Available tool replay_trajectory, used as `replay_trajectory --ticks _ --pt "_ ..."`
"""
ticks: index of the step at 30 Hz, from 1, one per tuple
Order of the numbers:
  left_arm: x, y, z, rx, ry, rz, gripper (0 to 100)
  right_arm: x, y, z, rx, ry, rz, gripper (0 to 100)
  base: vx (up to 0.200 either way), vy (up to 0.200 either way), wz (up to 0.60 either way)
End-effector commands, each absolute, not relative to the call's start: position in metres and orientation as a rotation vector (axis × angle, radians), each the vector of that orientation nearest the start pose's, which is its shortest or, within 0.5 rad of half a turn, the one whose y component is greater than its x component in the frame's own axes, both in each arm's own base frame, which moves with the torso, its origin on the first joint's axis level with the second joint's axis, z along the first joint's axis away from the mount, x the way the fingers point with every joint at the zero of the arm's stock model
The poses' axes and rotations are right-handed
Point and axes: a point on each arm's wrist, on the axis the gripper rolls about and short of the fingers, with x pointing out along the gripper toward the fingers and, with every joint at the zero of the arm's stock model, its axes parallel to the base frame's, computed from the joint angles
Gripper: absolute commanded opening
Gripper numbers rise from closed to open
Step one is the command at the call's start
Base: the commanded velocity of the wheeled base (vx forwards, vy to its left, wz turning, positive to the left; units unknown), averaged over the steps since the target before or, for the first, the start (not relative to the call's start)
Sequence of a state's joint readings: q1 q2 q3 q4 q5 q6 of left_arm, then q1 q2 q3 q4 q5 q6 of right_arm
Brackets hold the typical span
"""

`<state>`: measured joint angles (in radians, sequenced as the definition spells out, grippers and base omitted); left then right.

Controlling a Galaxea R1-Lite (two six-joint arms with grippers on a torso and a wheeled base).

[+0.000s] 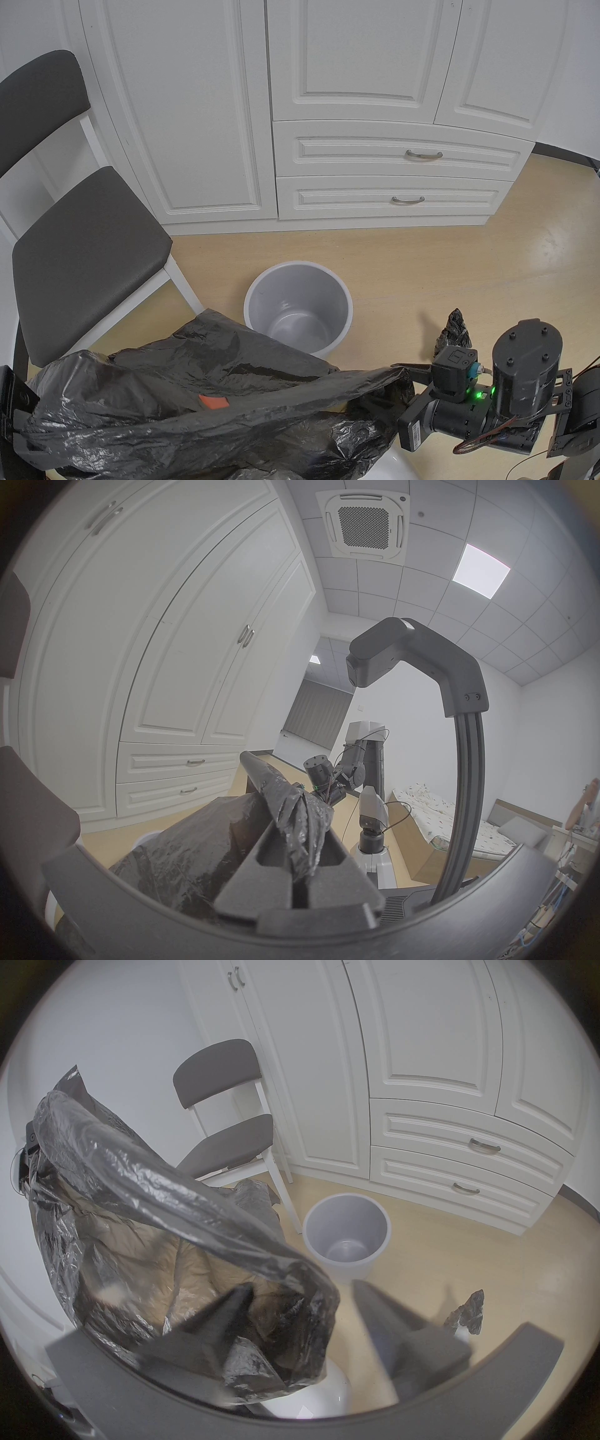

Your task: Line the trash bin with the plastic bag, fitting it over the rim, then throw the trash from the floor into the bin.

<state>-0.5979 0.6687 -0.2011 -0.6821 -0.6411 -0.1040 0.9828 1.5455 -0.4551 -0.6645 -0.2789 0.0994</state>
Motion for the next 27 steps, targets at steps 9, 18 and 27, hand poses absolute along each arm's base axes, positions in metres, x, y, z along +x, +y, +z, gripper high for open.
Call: replay_trajectory --ticks 9,18,27 --pt "0.034 -0.040 0.195 -0.085 -0.163 -1.245 0 0.136 0.193 0.138 -0.157 0.385 0.671 0 0.000 0.000 0.00" --pt "0.044 -0.045 0.195 -0.098 -0.102 -1.200 0 0.141 0.178 0.160 -0.061 0.274 0.620 0 0.000 0.000 0.00" --pt "0.080 -0.066 0.200 -0.118 0.012 -0.956 0 0.139 0.152 0.190 0.001 0.162 0.565 0 0.000 0.000 0.00"
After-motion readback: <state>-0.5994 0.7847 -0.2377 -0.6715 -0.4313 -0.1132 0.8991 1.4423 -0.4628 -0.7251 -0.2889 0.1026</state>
